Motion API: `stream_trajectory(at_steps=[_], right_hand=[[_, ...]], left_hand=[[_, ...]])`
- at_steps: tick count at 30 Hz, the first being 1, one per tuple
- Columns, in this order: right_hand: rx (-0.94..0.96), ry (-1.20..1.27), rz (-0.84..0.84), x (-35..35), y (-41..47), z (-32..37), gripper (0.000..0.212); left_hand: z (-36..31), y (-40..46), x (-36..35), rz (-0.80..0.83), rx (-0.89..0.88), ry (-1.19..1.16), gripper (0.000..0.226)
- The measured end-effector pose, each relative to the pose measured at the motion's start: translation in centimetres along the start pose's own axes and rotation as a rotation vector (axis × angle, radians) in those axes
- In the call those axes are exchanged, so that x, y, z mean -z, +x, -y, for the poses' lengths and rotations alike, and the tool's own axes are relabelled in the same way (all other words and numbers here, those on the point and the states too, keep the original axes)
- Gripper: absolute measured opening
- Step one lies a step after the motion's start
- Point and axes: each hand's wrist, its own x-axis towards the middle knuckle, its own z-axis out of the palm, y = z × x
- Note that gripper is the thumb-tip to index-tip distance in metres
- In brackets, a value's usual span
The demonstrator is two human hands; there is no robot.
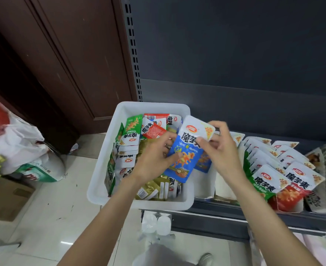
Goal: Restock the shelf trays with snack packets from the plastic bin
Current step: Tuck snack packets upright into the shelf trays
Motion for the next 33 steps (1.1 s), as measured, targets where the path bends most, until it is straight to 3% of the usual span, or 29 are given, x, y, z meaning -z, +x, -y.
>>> stream_trajectory(at_steps=[5, 8, 13, 17, 20, 26, 33], right_hand=[[0.174, -0.420, -0.084, 4.3, -0.9, -1.3, 0.014], [0.301, -0.556, -0.120, 5.7, -1.3, -1.7, 0.010], [0.298, -0.586, -0.147, 6.6, -1.1, -2.2, 0.014], [0.340, -0.612, -0.203, 6.9, -0.9, -1.7, 0.015], [0.396, -0.658, -0.226, 6.9, -0.6, -1.9, 0.017], [0.355, -0.674, -0.092, 6.0, 0.0, -3.2, 0.033], [0.295, -0.790, -0.027, 5.0, 0.8, -5.2, 0.010]], left_hand=[[-0.3, 0.5, -4.2, 0.008, -0.020, 0.152, 0.025], [0.6, 1.0, -6.2, -0.063, -0.101, 0.383, 0.024], [1.1, 1.5, -7.4, -0.143, -0.130, 0.410, 0.022], [0.6, 1.9, -7.5, -0.115, -0.152, 0.357, 0.018], [0.1, 2.2, -7.5, -0.097, -0.129, 0.349, 0.028], [2.2, 2.1, -7.9, -0.108, -0.080, 0.438, 0.031], [4.1, 2.6, -7.8, -0.250, -0.143, 0.643, 0.020]])
